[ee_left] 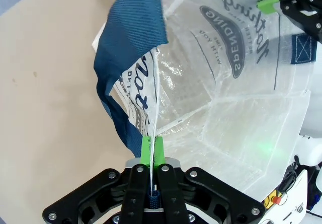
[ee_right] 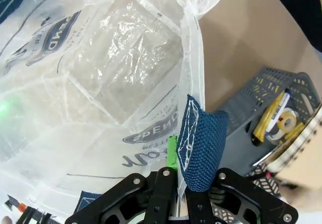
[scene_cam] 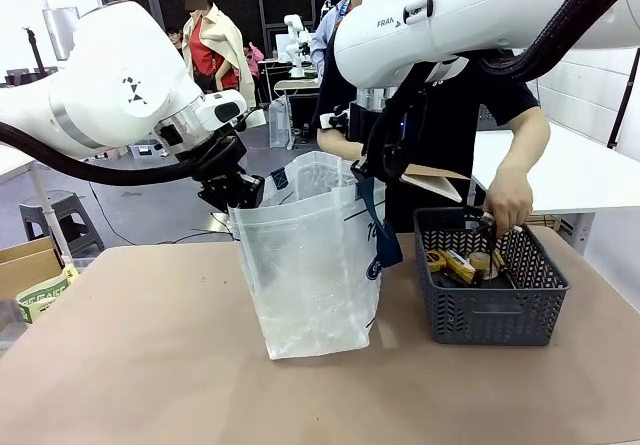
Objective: Transfer purchased items from the store into the shopping bag.
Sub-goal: Move the Reusable shopping bag to the right side of the table.
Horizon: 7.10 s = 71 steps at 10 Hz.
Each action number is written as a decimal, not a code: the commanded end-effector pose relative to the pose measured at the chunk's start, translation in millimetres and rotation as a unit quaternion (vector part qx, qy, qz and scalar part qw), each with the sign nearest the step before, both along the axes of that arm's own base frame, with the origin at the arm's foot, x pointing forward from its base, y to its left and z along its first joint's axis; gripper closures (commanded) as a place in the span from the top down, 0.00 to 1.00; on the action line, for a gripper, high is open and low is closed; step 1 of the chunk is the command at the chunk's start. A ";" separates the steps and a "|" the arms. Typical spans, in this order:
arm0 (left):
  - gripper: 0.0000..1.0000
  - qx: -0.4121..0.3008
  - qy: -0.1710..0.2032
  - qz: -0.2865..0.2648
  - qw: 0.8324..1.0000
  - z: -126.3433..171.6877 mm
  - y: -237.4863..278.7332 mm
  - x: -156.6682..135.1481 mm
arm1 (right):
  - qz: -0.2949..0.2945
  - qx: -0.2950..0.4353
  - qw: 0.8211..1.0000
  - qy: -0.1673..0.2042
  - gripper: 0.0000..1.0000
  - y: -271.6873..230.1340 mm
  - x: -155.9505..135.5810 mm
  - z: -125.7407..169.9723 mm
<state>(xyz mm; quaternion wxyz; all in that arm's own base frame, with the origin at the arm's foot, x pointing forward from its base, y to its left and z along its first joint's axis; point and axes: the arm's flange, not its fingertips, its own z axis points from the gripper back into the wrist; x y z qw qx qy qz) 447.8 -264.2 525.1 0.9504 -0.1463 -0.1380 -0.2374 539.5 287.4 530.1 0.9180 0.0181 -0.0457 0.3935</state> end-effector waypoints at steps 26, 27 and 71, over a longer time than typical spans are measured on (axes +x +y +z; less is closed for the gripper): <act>0.00 0.005 0.006 -0.015 1.000 -1.4 0.9 -1.7 | 0.001 0.000 1.000 0.000 0.00 -0.1 -0.1 0.1; 0.00 0.005 0.006 -0.015 1.000 -1.4 0.9 -1.7 | 0.001 0.000 1.000 0.000 0.00 -0.1 -0.1 0.1; 0.00 0.005 0.006 -0.015 1.000 -1.4 0.9 -1.7 | 0.001 0.000 1.000 0.000 0.00 -0.1 -0.1 0.1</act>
